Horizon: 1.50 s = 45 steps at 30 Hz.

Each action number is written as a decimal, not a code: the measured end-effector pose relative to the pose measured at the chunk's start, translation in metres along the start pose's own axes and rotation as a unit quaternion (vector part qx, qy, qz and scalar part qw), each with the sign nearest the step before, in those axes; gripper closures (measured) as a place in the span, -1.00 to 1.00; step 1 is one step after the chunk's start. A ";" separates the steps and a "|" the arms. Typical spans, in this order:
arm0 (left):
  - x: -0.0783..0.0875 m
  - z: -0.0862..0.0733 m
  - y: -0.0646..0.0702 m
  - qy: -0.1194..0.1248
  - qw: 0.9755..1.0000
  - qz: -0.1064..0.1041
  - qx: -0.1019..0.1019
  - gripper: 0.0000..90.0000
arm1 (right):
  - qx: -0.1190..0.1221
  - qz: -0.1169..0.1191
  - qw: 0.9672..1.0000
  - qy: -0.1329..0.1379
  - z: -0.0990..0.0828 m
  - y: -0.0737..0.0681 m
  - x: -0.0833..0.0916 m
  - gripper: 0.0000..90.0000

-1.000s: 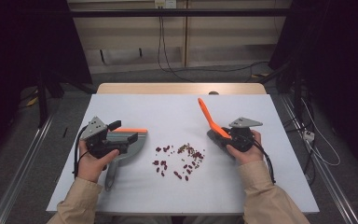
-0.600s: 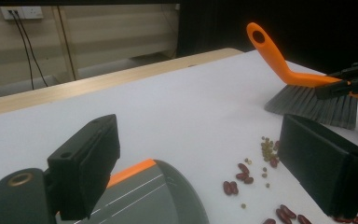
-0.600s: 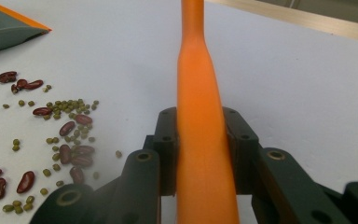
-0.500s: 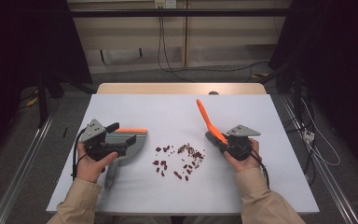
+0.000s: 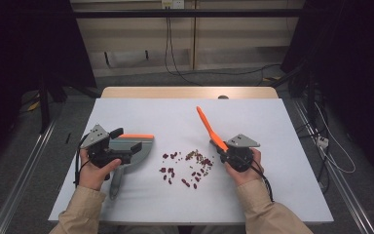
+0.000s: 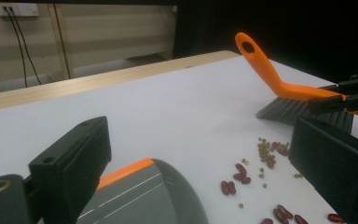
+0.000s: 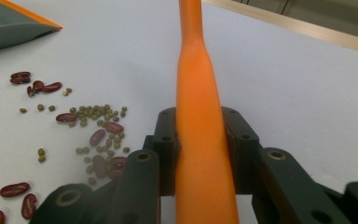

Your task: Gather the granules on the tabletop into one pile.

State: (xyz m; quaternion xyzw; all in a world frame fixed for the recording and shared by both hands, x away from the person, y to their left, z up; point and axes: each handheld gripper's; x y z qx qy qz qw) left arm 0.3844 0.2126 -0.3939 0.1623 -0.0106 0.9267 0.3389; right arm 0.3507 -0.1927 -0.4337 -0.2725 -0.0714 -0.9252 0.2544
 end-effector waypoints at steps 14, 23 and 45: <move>0.008 -0.008 -0.002 -0.001 1.000 -0.010 -0.007 -0.89 | -0.002 -0.004 1.000 0.003 -0.001 -0.006 0.000 0.56; 0.009 -0.010 -0.003 -0.003 1.000 -0.014 -0.009 -0.89 | -0.002 0.000 1.000 0.004 0.001 -0.015 -0.004 0.56; 0.010 -0.012 -0.004 -0.005 1.000 -0.012 -0.009 -0.89 | 0.015 0.035 0.999 0.008 0.008 -0.044 -0.015 0.55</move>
Point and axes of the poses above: each handheld gripper's, and its own axes: x roughly backward along the jaws, z roughly out of its top, y roughly to its right, and after that the axes turned 7 degrees about z, right-handed
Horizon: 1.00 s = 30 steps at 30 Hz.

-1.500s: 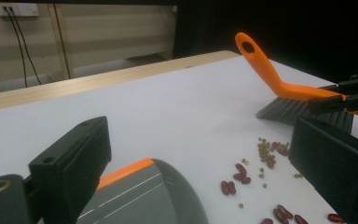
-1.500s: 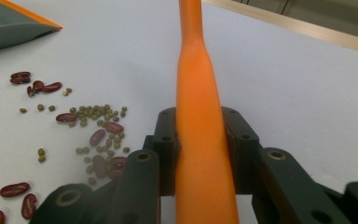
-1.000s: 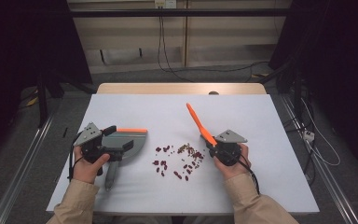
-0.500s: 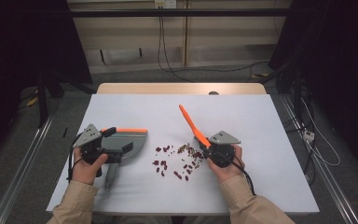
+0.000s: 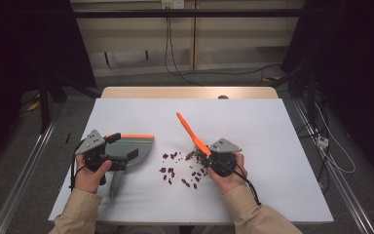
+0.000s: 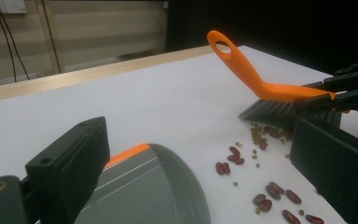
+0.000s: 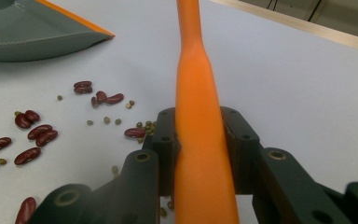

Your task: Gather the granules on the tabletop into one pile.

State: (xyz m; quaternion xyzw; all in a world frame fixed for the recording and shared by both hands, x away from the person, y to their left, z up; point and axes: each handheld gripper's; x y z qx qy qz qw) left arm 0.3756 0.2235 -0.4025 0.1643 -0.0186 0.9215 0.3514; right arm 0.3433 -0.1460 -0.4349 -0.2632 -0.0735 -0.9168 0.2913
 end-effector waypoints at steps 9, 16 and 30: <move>-0.001 -0.001 0.000 -0.003 1.000 -0.001 -0.003 -0.89 | 0.008 0.010 1.000 -0.001 0.001 -0.005 -0.001 0.55; -0.001 -0.001 0.000 -0.003 1.000 -0.002 -0.003 -0.89 | 0.007 0.025 1.000 0.000 0.002 -0.008 -0.002 0.55; -0.001 -0.001 0.000 -0.002 1.000 -0.001 -0.002 -0.89 | 0.021 0.044 0.999 0.000 0.005 -0.020 -0.005 0.56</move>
Point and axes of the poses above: each handheld gripper's, and its own axes: x roughly backward along the jaws, z roughly out of its top, y roughly to its right, and after that the axes turned 7 degrees about z, right-handed
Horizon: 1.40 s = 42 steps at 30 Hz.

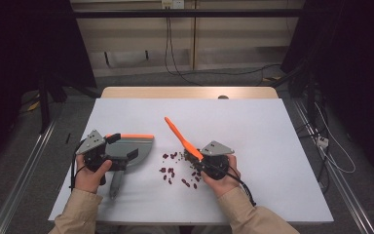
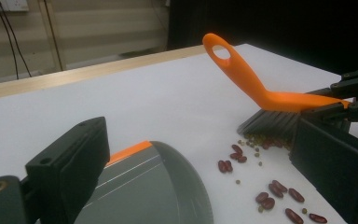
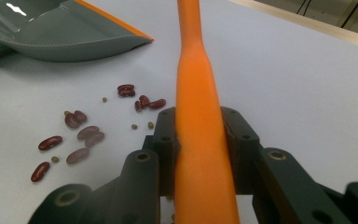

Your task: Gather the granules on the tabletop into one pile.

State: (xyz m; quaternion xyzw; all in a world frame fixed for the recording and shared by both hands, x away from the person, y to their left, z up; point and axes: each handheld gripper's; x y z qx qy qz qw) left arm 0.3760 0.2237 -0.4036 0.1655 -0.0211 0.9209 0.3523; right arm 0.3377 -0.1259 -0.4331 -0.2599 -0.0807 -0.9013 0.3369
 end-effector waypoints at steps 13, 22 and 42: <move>-0.001 -0.001 0.000 -0.002 1.000 -0.003 0.000 -0.89 | 0.007 0.015 1.000 -0.002 0.000 -0.003 0.001 0.56; -0.001 -0.001 0.000 -0.004 1.000 -0.001 0.000 -0.89 | 0.008 0.009 1.000 0.002 0.001 0.000 0.003 0.57; 0.000 -0.001 0.001 -0.002 1.000 -0.002 -0.001 -0.89 | -0.048 0.056 0.995 0.067 0.018 0.012 0.023 0.57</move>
Point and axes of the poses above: each handheld gripper's, and its own axes: x roughly backward along the jaws, z roughly out of its top, y roughly to its right, and after that the axes turned 7 degrees about z, right-handed
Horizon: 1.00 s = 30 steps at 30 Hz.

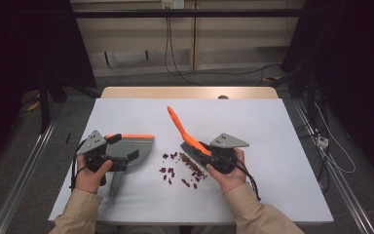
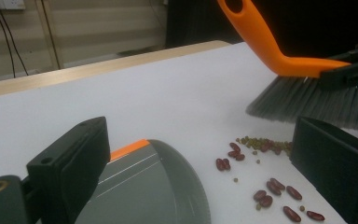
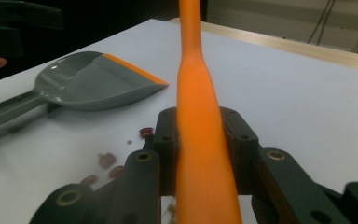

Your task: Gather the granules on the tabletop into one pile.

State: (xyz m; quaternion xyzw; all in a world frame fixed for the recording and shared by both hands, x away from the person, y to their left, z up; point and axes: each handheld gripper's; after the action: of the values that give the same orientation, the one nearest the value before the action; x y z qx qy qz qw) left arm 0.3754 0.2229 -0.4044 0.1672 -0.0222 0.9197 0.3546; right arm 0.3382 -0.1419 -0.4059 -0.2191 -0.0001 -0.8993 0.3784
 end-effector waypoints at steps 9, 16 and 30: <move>0.001 0.000 -0.001 0.002 1.000 0.000 0.002 -0.89 | -0.022 0.060 0.998 0.001 -0.004 -0.025 -0.015 0.57; 0.003 0.000 -0.001 0.003 1.000 0.001 0.005 -0.89 | -0.034 0.099 0.995 -0.009 -0.011 -0.043 -0.030 0.57; 0.004 0.000 -0.002 0.003 1.000 0.001 0.006 -0.89 | -0.054 0.117 0.991 -0.020 -0.027 -0.059 -0.049 0.57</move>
State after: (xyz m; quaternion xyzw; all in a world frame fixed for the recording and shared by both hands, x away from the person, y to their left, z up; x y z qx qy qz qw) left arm 0.3743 0.2268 -0.4037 0.1664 -0.0154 0.9207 0.3527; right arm 0.3177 -0.0709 -0.4401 -0.2554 0.0671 -0.8430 0.4686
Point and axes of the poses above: each handheld gripper's, and its own axes: x roughly backward along the jaws, z roughly out of its top, y roughly to its right, and after that the axes turned 7 degrees about z, right-handed
